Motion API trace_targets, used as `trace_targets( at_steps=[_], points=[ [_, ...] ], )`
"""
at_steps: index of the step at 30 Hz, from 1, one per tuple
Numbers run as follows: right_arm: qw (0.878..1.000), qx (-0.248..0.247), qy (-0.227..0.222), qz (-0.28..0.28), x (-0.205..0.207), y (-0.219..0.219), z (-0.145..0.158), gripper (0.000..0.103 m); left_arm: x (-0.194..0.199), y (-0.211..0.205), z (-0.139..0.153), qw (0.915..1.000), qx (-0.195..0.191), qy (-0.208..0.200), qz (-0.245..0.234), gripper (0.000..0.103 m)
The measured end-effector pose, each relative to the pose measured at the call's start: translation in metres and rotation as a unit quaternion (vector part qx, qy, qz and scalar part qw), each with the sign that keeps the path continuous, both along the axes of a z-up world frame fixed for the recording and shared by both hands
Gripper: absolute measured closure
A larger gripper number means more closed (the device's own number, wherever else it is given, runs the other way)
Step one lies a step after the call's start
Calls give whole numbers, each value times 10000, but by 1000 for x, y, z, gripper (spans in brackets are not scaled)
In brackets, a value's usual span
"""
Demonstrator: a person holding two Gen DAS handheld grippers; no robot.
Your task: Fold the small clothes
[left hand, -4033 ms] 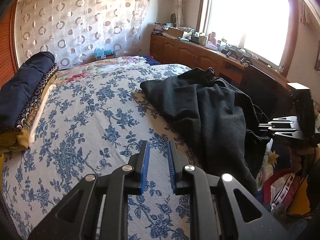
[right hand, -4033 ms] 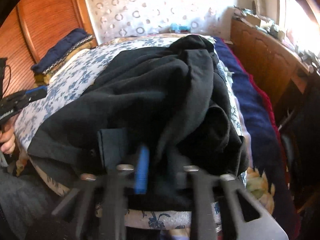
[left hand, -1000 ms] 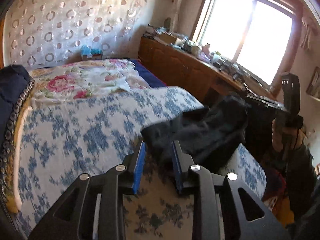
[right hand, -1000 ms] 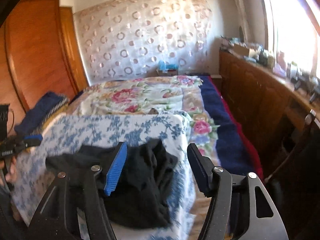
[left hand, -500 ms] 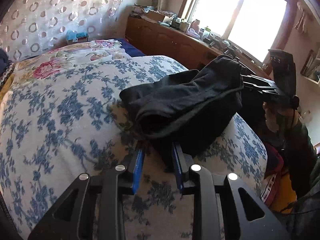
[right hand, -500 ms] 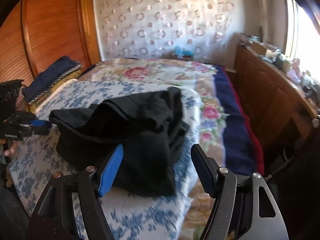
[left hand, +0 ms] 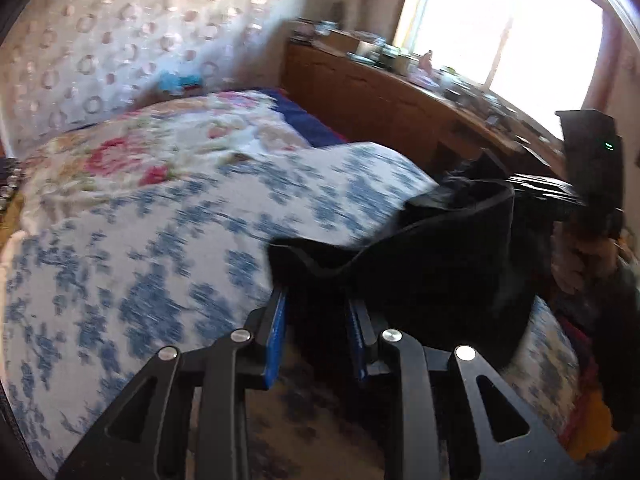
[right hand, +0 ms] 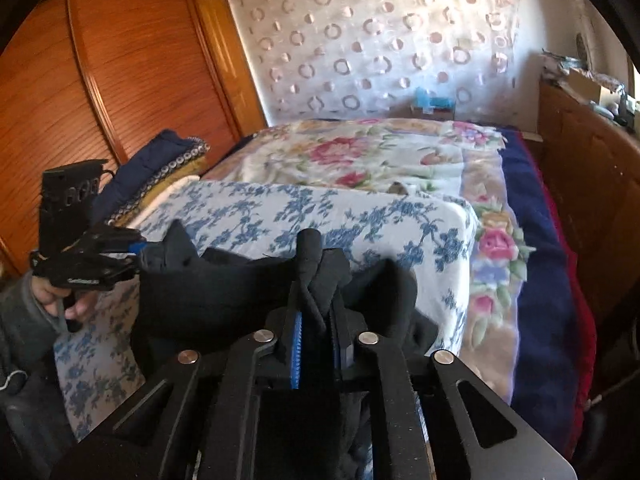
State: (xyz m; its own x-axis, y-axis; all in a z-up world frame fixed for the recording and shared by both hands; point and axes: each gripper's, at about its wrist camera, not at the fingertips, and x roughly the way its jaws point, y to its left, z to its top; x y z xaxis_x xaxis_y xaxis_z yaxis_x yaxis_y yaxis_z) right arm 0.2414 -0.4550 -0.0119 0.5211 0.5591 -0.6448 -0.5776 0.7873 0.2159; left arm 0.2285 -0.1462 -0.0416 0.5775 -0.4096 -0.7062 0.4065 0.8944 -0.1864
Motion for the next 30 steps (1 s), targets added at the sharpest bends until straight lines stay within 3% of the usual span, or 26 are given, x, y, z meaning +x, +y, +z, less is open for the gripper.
trace_targets(
  at_steps=[2,4,9,11,12,13,15,18,22,30],
  points=[
    [9983,-119,-48,-569,9,-8,0,97,7,5,-2,9992,191,-116,341,78],
    [9916,-211,242,-1255,21,-19,-6,97,12,12,-3,9994,3,-30,354,78],
    [9909,-241,320,-1287,20,-15,-7,96,8,19,-1,9995,-243,66,168,74],
    [9900,-340,244,-1350,15,-12,-4,88,5,17,-2,9991,-374,165,61,70],
    [9892,-387,212,-1398,16,-11,-1,76,3,16,-2,9990,-405,195,22,68],
    [9886,-421,178,-1437,14,-13,1,54,2,14,-3,9989,-410,245,-29,66],
    [9880,-378,128,-1490,10,-15,5,35,0,6,-9,9985,-345,386,-149,63],
    [9898,-313,51,-1390,1,-16,10,28,4,-2,-19,9977,-264,600,-175,63],
    [9917,-337,174,-1230,-2,-11,4,25,12,-8,-30,9952,-399,871,-216,62],
    [9895,-328,884,-1097,10,-5,-36,24,15,-11,-28,9946,-575,840,-184,61]
  ],
)
